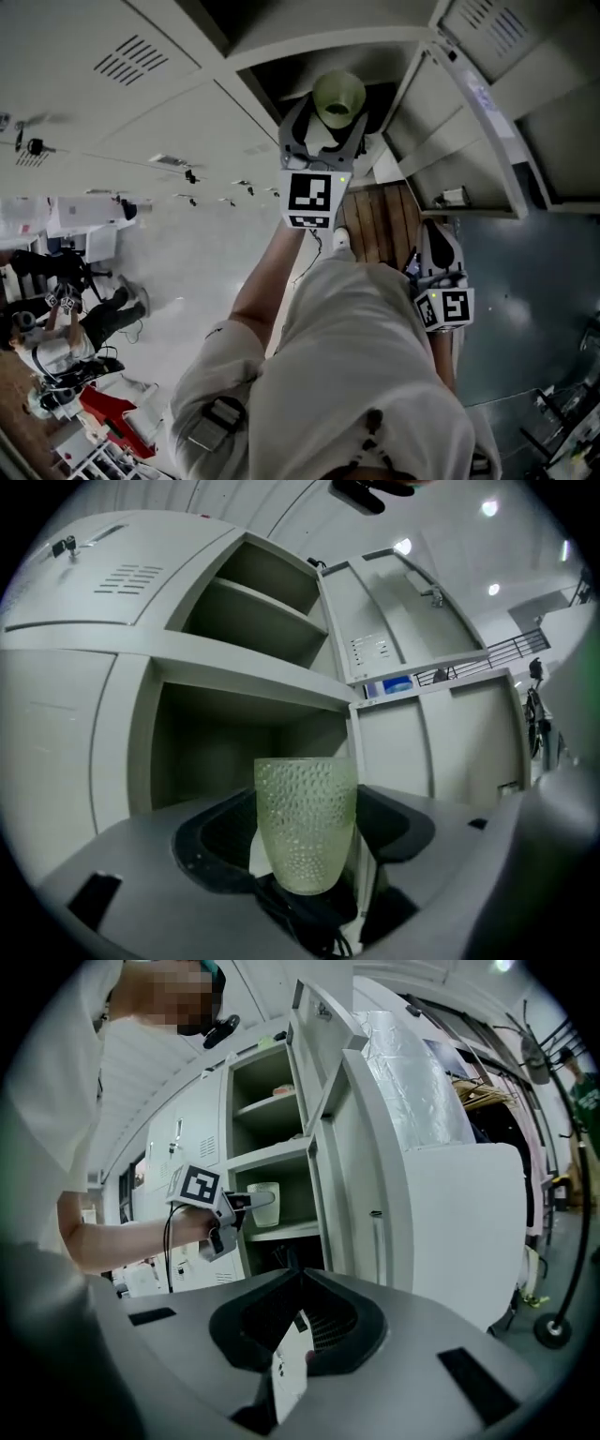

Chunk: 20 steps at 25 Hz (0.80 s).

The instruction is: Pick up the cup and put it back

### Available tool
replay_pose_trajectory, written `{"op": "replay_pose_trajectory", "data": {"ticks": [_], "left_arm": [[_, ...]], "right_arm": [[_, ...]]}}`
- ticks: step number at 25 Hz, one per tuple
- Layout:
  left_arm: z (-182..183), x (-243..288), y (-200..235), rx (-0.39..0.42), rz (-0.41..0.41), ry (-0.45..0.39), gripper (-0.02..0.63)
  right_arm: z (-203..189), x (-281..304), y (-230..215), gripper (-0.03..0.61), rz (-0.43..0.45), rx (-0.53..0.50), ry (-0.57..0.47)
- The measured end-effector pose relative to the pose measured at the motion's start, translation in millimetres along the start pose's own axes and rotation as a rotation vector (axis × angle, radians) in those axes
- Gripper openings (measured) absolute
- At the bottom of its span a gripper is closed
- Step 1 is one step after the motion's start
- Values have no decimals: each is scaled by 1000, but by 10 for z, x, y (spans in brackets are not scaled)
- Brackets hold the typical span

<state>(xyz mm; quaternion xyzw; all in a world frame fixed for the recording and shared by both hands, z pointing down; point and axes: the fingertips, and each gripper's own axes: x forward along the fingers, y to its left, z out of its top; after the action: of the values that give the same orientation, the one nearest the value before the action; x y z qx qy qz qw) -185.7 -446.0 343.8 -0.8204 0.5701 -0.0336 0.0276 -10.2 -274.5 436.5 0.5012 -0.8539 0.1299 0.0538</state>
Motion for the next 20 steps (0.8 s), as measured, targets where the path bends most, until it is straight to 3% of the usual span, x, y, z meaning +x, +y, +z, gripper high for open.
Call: {"op": "replay_pose_trajectory", "data": {"ticks": [9,20], "left_arm": [[56,873,411,18,1,6,331],[-92,1085,490,6,-31,42,331]], "right_arm": [[230,-82,-288,26,-158,32,-114],[340,-291,-605,26,-296,41,-153]]}}
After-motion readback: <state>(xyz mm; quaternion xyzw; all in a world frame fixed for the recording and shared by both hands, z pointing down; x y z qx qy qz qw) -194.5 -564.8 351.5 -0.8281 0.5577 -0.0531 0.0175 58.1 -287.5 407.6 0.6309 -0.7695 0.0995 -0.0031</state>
